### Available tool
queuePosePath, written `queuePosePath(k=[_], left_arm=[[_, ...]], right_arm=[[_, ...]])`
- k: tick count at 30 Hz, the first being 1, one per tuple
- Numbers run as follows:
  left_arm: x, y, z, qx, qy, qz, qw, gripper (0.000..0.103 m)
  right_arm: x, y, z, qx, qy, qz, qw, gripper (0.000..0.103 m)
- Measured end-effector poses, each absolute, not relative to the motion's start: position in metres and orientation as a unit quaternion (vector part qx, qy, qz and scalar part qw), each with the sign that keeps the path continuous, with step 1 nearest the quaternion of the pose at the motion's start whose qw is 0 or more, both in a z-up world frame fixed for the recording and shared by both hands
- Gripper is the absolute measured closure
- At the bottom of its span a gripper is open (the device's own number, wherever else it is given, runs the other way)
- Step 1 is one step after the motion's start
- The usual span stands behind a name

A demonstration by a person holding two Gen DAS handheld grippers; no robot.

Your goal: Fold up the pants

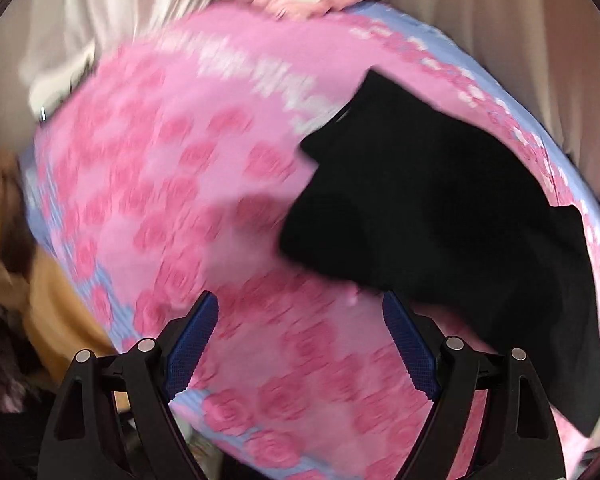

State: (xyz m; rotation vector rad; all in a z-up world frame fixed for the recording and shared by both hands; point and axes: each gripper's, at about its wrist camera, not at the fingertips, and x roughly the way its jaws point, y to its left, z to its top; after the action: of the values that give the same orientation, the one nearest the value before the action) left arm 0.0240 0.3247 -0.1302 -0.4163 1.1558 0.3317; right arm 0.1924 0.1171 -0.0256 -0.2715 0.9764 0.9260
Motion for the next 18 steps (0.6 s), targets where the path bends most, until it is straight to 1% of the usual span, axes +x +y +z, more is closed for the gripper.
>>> queuePosePath(k=[2,5,7,10,12,13,14,15,17,18], left_arm=[[0.021,0.335,-0.140,-0.218,0.542,0.132,0.801,0.021],[0.028,0.337,-0.149,-0.226,0.539,0.095,0.806,0.021],[0.039,0.333,-0.152,-0.204,0.533,0.085,0.816,0.019],[0.056,0.332,-0.152,-0.172,0.523,0.067,0.832,0.019],[0.067,0.335,-0.149,-0.173,0.513,0.035,0.840,0.021],[0.072,0.336,-0.145,-0.169,0.509,0.026,0.843,0.024],[0.080,0.339,-0.138,-0.167,0.498,0.018,0.851,0.027],[0.088,0.342,-0.129,-0.160,0.484,0.009,0.860,0.029],[0.104,0.346,-0.114,-0.135,0.462,0.005,0.877,0.028],[0.117,0.347,-0.108,-0.116,0.457,0.001,0.882,0.027]], right_arm=[[0.186,0.171,-0.033,-0.183,0.441,0.459,0.750,0.049],[0.182,0.246,-0.057,-0.276,0.424,0.487,0.712,0.049],[0.182,0.279,-0.077,-0.323,0.428,0.491,0.687,0.049],[0.190,0.308,-0.103,-0.358,0.448,0.491,0.656,0.048],[0.197,0.306,-0.103,-0.362,0.452,0.500,0.644,0.068],[0.207,0.301,-0.094,-0.343,0.460,0.500,0.649,0.087],[0.213,0.298,-0.086,-0.328,0.463,0.500,0.655,0.094],[0.225,0.291,-0.072,-0.304,0.458,0.498,0.670,0.095],[0.250,0.281,-0.053,-0.268,0.449,0.483,0.702,0.095],[0.258,0.280,-0.054,-0.260,0.452,0.477,0.707,0.095]])
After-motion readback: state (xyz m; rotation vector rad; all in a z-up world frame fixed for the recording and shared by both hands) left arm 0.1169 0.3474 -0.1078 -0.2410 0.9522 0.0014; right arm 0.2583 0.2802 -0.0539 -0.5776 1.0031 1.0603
